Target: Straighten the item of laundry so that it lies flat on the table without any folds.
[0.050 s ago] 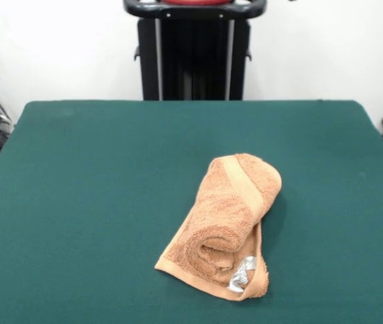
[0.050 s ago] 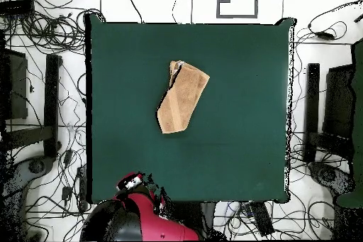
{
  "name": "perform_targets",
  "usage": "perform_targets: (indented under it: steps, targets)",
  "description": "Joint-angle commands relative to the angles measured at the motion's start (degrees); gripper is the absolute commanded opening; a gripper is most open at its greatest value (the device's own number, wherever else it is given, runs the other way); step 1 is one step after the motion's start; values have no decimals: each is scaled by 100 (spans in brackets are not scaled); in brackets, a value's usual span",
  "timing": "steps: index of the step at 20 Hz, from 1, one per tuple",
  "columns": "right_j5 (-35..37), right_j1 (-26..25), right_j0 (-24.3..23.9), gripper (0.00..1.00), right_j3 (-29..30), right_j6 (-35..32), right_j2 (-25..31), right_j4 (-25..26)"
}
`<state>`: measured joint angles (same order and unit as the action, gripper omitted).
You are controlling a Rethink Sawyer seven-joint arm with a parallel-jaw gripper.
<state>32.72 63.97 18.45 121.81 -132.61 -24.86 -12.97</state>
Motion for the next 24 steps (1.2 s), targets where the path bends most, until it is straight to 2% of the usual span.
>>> perform_targets:
  steps: [1, 2, 24]
  targets:
    - [-84, -360, -19, 100, -122, -1233, 214, -147]
    - [-84, -360, -19, 0, -122, -1233, 214, -147]
    - [-85, -360, -18, 0, -122, -1233, 214, -147]
